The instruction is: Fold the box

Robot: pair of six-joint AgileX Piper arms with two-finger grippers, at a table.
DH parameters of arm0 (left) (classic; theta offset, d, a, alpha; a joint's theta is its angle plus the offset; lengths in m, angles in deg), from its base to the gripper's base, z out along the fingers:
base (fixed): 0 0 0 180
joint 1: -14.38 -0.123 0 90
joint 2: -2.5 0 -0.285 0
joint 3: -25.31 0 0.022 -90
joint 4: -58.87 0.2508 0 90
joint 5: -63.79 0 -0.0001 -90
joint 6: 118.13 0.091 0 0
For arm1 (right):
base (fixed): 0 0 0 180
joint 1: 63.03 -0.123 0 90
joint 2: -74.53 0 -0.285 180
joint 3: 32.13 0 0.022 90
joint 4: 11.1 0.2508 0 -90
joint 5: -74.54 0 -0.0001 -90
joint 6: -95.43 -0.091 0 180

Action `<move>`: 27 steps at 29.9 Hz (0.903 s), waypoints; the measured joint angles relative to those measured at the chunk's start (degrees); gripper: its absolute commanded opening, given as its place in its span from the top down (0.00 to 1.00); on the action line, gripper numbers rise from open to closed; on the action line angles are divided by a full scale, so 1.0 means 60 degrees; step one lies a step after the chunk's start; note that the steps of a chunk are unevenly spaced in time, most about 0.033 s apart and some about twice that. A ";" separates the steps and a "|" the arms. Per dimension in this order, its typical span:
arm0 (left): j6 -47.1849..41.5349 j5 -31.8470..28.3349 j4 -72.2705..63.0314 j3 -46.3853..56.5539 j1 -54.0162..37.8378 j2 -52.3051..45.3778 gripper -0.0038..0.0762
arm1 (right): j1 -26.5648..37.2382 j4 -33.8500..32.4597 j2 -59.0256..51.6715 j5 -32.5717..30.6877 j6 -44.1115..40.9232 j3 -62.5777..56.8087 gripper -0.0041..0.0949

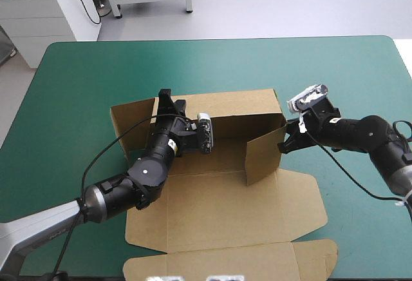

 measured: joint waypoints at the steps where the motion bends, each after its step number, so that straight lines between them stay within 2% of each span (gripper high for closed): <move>1: 0.0000 0.0000 0.0000 0.0000 0.0000 0.0000 0.96 | 0.0000 0.0080 0.0000 0.0042 0.0207 -0.0137 0.77; 4: 0.0070 0.0000 -0.0041 0.0000 0.0000 0.0000 0.96 | 0.0000 0.0169 0.0000 0.0034 0.0566 -0.0285 0.62; 7: 0.0185 0.0046 -0.0212 0.0000 0.0000 -0.0003 0.96 | 0.0012 0.0202 0.0000 -0.0047 0.0915 -0.0299 0.55; 13: 0.0571 0.0266 -0.0499 0.0000 0.0000 -0.0034 0.96 | 0.0012 0.0202 0.0000 -0.0628 0.1304 -0.0299 0.55; 20: 0.0642 0.0335 -0.0549 0.0000 0.0000 -0.0034 0.96 | 0.0012 -0.0377 -0.0030 -0.1277 0.1222 -0.0299 0.55; 27: 0.0597 0.1075 -0.0517 -0.0019 0.0000 0.0186 0.96 | 0.0012 -0.0363 -0.0030 -0.1580 0.1257 -0.0299 0.55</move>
